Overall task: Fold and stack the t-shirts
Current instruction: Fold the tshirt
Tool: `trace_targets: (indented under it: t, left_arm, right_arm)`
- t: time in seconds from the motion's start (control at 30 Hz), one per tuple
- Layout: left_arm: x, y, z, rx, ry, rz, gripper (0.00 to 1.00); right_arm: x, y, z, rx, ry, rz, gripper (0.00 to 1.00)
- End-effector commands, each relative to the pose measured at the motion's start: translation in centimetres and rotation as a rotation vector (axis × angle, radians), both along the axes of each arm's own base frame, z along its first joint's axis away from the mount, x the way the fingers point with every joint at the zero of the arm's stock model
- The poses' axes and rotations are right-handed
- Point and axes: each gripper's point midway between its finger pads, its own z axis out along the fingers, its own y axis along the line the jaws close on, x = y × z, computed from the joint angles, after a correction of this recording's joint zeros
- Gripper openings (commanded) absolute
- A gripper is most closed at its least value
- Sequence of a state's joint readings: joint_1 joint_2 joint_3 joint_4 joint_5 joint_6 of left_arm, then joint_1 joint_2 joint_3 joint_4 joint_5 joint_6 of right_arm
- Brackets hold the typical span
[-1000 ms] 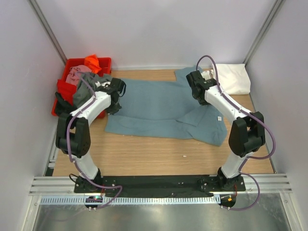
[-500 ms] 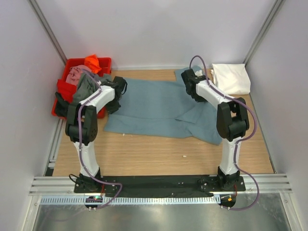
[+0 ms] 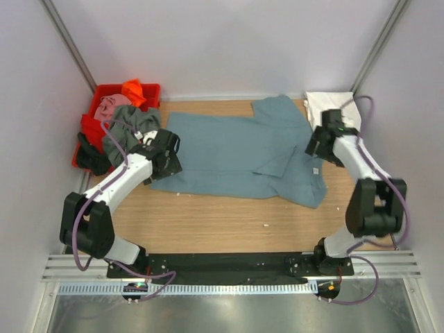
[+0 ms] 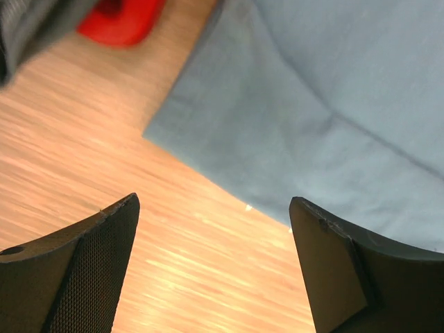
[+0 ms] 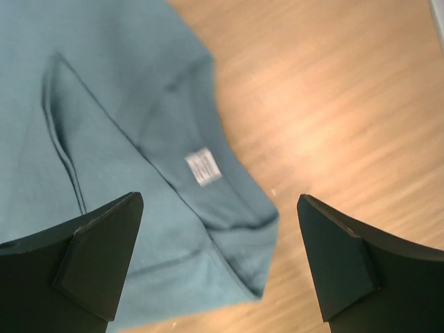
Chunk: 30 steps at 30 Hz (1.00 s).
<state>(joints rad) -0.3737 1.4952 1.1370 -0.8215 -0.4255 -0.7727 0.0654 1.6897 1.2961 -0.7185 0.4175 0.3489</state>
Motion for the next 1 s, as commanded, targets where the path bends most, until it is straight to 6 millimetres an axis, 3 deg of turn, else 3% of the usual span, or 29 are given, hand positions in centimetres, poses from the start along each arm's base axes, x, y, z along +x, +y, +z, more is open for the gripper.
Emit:
trace_targets:
  t: [0.0, 0.13, 0.17, 0.2, 0.27, 0.4, 0.67, 0.87, 0.97]
  left_arm:
    - [-1.3, -1.2, -3.1, -0.100, 0.010, 0.010, 0.89]
    - [-1.6, -1.5, -5.7, -0.151, 0.002, 0.031, 0.89]
    - [-2.3, -1.8, -6.9, -0.180, 0.031, 0.029, 0.89]
    - [-1.7, -2.1, -7.2, -0.207, 0.013, 0.033, 0.88]
    - [-1.9, -1.8, -8.5, -0.230, 0.036, 0.057, 0.86]
    - [-1.1, -1.3, -9.2, -0.236, 0.026, 0.073, 0.85]
    - [-1.3, 0.2, -9.1, -0.224, -0.006, 0.111, 0.82]
    - [-1.3, 0.5, -9.2, -0.211, -0.012, 0.123, 0.81]
    - [-1.4, 0.5, -9.7, -0.210, -0.001, 0.126, 0.80]
  right_arm:
    - [-3.2, 2.9, 1.1, 0.420, -0.163, -0.077, 1.00]
    - [-7.9, 4.1, -1.3, 0.640, -0.153, -0.187, 1.00]
    - [-8.5, 4.1, -1.7, 0.660, -0.155, -0.205, 1.00]
    - [-9.7, 3.8, -2.4, 0.665, -0.154, -0.232, 1.00]
    - [-10.5, 3.6, -2.9, 0.657, -0.151, -0.261, 0.99]
    - [-12.2, 2.9, -4.3, 0.648, -0.135, -0.323, 0.88]
    - [-13.5, -1.1, -6.0, 0.680, -0.184, -0.493, 0.73]
    - [-13.7, 0.0, -7.7, 0.737, -0.170, -0.477, 0.62]
    - [-13.6, 0.2, -8.4, 0.747, -0.167, -0.457, 0.51]
